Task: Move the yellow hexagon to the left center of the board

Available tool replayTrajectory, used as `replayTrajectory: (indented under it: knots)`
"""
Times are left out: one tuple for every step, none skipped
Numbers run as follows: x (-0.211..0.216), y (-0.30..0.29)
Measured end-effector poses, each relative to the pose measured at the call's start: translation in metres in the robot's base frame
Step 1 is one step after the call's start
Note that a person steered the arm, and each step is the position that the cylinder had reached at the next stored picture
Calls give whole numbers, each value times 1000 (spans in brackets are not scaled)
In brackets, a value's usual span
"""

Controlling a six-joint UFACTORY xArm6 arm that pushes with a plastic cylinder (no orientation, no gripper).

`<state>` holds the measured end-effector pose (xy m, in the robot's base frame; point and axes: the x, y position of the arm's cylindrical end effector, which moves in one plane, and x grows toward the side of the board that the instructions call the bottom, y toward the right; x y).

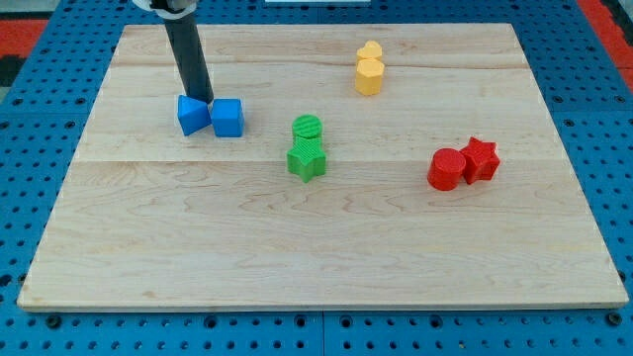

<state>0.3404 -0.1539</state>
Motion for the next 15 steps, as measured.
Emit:
replayTrajectory:
  knots:
    - [-21, 28]
    - [-68, 86]
    - [-121, 130]
    - [-142, 143]
    - [-145, 145]
    - [-145, 146]
    - [-145, 146]
    - [-147, 158]
    - [-144, 176]
    - [-141, 231]
    - [-106, 242]
    - [-75, 241]
    - [-56, 241]
    - [-54, 225]
    - [-48, 208]
